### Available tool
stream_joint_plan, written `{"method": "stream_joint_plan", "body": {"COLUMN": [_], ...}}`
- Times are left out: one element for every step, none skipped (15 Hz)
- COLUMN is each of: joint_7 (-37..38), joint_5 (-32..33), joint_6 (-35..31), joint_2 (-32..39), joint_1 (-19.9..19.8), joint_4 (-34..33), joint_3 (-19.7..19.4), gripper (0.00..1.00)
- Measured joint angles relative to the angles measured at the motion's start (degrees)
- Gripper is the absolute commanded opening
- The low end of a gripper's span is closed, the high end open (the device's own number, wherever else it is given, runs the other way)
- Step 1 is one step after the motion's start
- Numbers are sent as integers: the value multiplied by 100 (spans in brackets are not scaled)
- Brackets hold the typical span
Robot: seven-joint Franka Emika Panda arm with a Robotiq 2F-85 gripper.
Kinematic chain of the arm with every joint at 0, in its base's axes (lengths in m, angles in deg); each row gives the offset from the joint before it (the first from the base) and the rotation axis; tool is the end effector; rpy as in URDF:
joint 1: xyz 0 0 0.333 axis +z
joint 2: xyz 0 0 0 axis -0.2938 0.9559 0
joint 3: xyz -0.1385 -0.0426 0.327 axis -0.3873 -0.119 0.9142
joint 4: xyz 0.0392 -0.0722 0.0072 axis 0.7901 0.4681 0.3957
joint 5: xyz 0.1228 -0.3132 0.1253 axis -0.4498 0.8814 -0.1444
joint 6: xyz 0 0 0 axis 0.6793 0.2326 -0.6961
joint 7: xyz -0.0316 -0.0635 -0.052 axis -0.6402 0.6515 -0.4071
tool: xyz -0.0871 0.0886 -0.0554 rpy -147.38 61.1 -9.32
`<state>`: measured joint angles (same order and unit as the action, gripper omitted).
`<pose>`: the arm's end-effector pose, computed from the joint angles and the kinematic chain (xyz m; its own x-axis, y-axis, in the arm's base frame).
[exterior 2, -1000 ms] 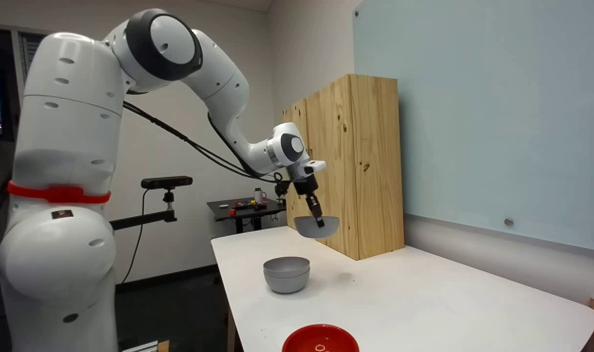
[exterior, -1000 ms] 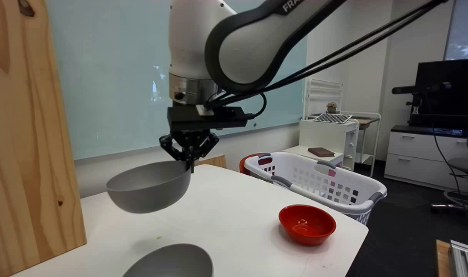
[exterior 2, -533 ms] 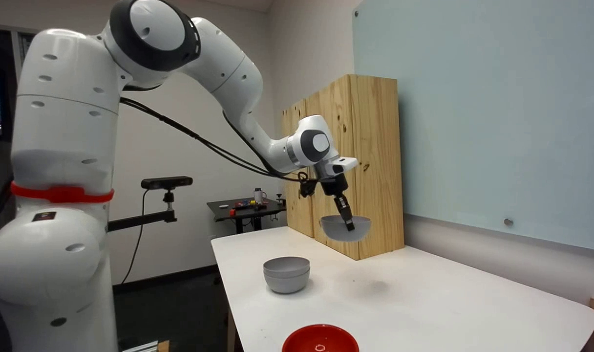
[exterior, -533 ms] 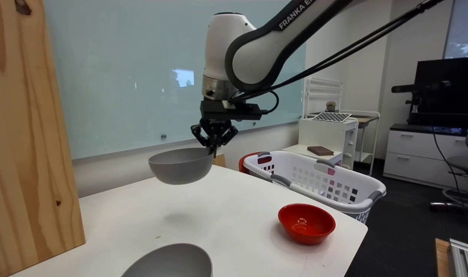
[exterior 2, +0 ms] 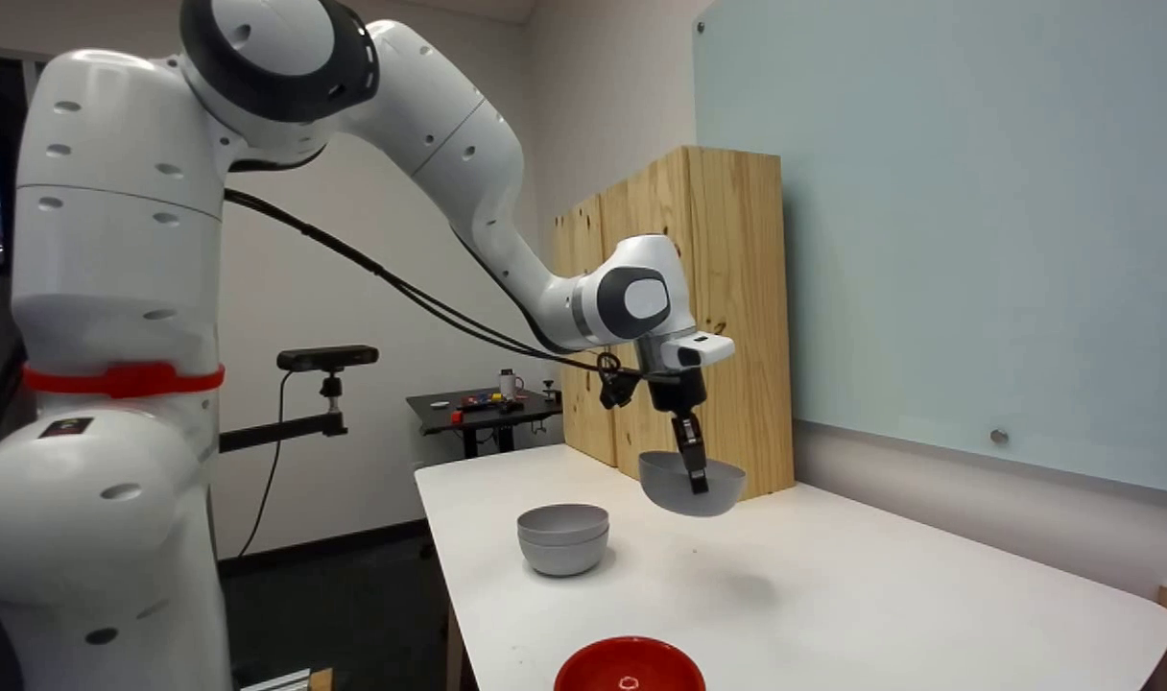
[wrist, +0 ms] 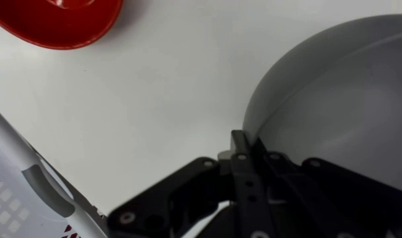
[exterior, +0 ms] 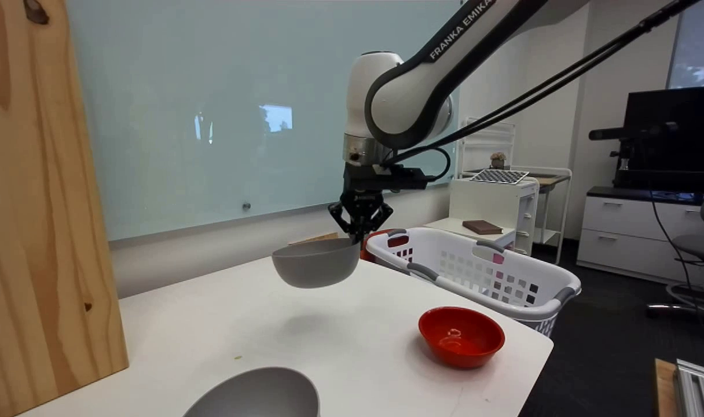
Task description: Remove one grey bowl from the pile.
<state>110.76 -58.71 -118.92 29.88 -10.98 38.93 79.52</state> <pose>0.5427 0.0739 0.3940 0.8488 -0.4852 0.2099 -0.4891 -0.8714 -0.0363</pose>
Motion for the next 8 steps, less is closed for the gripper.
{"method": "stream_joint_plan", "body": {"joint_7": [-27,-32,-32,-30,-18,4,32,39], "joint_5": [33,119,255,448,707,1058,1447,1782], "joint_6": [69,110,146,177,188,188,188,187], "joint_2": [-28,-56,-78,-94,-98,-98,-96,-96], "joint_1": [-29,-48,-61,-73,-88,-92,-93,-94], "joint_4": [81,163,243,317,386,449,502,539], "joint_3": [-27,-64,-107,-151,-193,-239,-278,-307], "gripper": [1,1,1,1,1,1,1,1]}}
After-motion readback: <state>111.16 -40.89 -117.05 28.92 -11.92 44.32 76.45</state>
